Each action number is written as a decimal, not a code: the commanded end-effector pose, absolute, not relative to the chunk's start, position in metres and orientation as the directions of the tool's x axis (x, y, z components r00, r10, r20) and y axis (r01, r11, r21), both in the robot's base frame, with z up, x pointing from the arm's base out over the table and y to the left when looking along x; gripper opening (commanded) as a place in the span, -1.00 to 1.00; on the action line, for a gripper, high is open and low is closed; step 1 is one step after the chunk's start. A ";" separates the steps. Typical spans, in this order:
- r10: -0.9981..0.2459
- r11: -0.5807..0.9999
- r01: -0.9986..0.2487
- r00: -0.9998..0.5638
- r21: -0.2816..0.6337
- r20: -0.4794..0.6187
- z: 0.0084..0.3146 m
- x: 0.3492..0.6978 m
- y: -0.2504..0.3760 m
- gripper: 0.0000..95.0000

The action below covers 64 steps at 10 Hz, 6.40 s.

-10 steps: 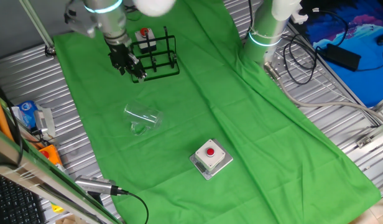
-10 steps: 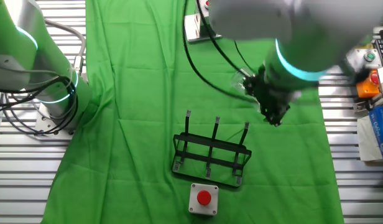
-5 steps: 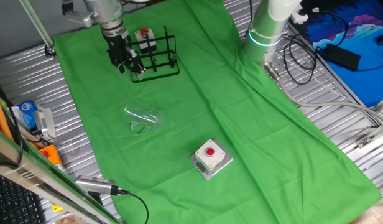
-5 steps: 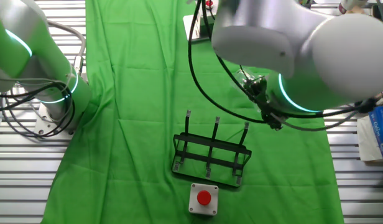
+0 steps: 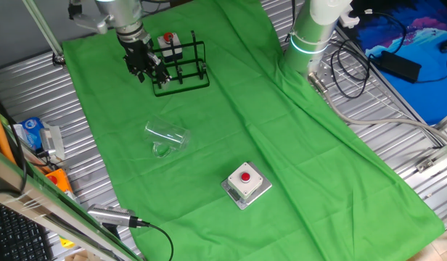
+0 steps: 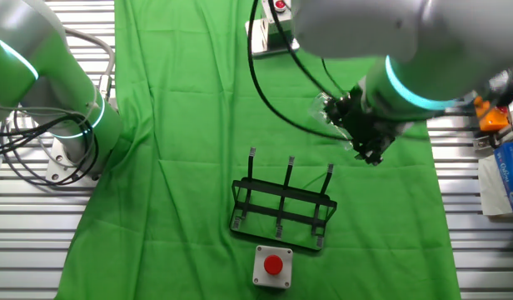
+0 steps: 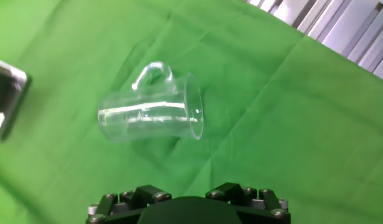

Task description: Take the cup off the cup rack

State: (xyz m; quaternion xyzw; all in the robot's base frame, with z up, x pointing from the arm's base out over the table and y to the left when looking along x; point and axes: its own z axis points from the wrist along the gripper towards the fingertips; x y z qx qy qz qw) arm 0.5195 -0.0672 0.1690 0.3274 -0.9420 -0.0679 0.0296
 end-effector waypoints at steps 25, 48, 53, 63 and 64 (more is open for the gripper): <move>-0.553 0.718 -0.523 -0.830 0.459 -0.080 0.163 0.585 -0.072 0.60; -0.195 0.712 -0.252 -0.968 0.655 -0.161 0.085 0.606 0.011 0.20; -0.119 0.756 -0.158 -0.987 0.635 -0.104 0.076 0.605 0.012 -0.20; -0.365 0.792 -0.238 -0.923 0.562 0.124 0.051 0.572 -0.001 -0.60; -0.371 0.799 -0.242 -0.919 0.551 0.136 0.050 0.570 -0.004 -0.60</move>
